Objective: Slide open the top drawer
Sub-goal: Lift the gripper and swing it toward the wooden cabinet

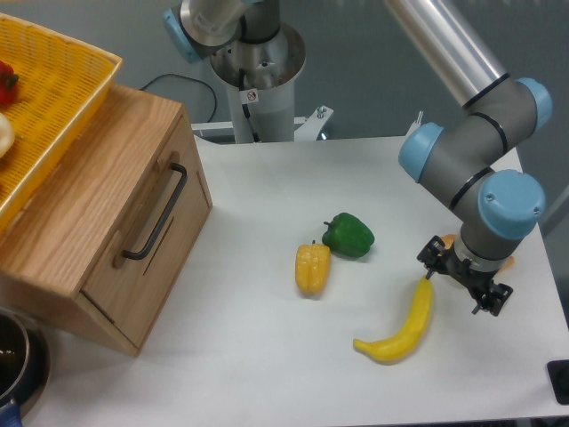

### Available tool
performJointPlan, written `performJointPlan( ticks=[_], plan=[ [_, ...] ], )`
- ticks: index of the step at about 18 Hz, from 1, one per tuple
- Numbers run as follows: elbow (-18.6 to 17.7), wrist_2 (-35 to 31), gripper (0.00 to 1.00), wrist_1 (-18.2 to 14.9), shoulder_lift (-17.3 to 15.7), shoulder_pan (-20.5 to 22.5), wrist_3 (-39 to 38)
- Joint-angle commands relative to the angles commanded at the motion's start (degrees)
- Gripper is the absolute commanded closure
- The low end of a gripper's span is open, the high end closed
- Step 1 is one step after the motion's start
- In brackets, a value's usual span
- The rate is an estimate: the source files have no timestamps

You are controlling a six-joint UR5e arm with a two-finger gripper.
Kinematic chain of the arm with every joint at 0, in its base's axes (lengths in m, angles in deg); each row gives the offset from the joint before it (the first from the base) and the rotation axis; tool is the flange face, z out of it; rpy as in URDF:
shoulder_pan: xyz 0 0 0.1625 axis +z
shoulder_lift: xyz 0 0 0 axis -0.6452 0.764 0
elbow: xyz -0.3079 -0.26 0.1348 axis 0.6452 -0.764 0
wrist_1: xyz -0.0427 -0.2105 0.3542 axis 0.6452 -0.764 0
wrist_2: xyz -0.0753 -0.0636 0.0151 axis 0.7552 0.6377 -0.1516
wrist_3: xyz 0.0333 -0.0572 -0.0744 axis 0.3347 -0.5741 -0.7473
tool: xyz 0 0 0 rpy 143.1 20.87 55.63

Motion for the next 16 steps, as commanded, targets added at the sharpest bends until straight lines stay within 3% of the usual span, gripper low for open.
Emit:
performJointPlan(
  ticks=[3, 5, 8, 11, 16],
  plan=[
    [-2.82, -0.17, 0.0, 4.3, -2.02, -2.29, -6.17],
    [-3.18, -0.18, 0.0, 4.4, -2.9, -3.34, -9.24],
    [-5.19, 0.17, 0.0, 1.95, -8.16, -2.91, -13.12],
    [-8.09, 5.08, 0.0, -1.39, -13.0, -2.82, -13.99],
    [-9.42, 8.25, 0.0, -2.54, -17.05, -3.61, -21.38]
  ],
)
